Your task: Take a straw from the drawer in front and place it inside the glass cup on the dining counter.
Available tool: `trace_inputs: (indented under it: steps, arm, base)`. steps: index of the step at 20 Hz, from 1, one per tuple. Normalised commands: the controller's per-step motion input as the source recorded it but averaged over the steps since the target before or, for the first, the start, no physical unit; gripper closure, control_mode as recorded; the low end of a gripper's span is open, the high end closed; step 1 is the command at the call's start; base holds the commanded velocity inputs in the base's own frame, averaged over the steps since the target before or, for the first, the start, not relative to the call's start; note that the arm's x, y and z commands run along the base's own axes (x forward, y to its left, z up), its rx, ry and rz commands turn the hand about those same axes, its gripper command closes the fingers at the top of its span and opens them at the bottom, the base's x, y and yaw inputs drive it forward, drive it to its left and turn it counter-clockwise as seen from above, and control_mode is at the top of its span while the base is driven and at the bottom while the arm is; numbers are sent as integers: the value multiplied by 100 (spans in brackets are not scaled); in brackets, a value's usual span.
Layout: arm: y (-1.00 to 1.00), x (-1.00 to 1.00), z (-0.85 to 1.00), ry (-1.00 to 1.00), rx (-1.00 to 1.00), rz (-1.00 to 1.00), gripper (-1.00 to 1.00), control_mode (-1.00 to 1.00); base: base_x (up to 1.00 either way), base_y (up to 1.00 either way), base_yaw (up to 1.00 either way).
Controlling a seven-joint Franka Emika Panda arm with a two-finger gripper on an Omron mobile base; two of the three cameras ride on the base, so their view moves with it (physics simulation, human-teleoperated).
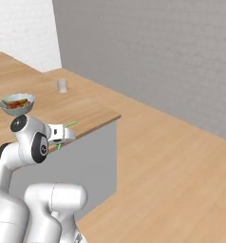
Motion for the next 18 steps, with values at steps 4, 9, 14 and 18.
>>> trace_inputs:
  steps: [4, 9, 14, 18]
  arm:
    - [0, 0, 0, 0, 0, 0, 100, 100]
    - [0, 0, 0, 0, 0, 0, 100, 100]
    - [0, 0, 0, 0, 0, 0, 100, 100]
    - [0, 0, 0, 0, 0, 0, 100, 100]
  base:
    - [100, -100, 20]
    - [100, -100, 30]
    - [100, -89, 40]
    - [100, -77, 46]
